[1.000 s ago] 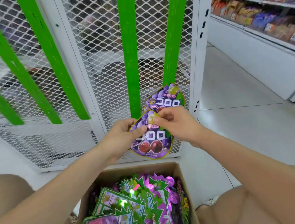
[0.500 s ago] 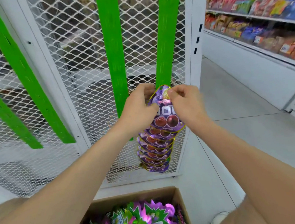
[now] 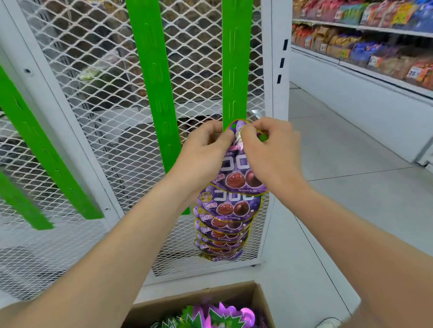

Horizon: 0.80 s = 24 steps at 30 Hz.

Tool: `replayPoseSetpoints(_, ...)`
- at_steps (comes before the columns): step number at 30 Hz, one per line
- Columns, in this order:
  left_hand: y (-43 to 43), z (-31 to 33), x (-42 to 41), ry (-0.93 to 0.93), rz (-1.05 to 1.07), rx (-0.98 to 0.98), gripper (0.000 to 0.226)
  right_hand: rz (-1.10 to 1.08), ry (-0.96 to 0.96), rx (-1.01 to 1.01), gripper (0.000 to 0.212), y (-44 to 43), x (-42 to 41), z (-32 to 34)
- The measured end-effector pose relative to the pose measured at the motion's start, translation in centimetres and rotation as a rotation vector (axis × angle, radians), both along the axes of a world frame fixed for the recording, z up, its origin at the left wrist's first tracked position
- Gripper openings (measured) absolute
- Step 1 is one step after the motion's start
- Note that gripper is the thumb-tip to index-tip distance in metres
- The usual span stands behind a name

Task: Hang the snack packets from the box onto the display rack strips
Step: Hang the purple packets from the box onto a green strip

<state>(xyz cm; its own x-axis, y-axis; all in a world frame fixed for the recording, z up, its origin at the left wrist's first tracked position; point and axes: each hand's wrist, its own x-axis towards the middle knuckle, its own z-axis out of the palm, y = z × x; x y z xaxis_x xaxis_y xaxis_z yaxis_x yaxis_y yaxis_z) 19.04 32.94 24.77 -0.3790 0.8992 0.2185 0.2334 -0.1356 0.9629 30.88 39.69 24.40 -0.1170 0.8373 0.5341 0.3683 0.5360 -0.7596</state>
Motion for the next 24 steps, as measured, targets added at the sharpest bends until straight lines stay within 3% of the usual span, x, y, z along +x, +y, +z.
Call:
replayPoseSetpoints(6,-0.2,-0.4,0.0,-0.145,-0.082,-0.005,0.034,-0.027,-0.016,0.031,0.033,-0.7,0.2,0.2)
replayPoseSetpoints(17,-1.4,0.5,-0.7,-0.293,-0.122,-0.079,0.015,0.036,-0.122,0.064,0.042,-0.8,0.9,0.3)
replayPoseSetpoints(24,-1.6,1.0,-0.8,-0.339,-0.142,-0.129,0.019,0.060,-0.166,0.102,0.041,-1.4,1.2,-0.5)
